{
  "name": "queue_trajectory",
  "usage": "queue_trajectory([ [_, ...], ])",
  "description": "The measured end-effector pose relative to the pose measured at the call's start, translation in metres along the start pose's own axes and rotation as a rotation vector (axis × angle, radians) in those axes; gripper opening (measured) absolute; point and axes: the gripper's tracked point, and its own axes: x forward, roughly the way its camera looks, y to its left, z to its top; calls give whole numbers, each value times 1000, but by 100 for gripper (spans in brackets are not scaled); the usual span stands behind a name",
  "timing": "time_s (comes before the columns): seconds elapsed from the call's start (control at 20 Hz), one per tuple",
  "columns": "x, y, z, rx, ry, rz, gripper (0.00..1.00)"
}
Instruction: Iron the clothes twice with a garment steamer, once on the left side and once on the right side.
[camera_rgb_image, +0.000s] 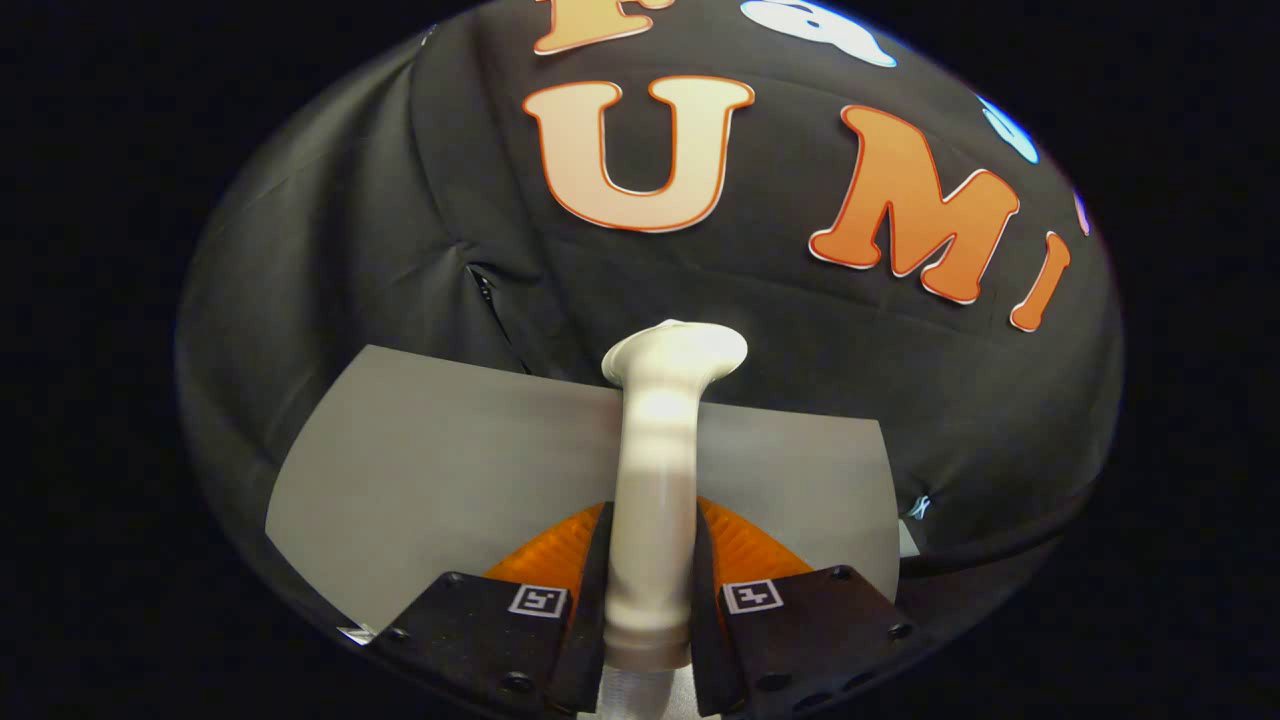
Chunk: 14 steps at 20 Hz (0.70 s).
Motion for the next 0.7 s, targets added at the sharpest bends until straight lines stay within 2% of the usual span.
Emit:
queue_trajectory([
  [0.3,-56,17,7,-77,-162,48,42],
  [0.7,-163,34,14,-50,-340,175,42],
])
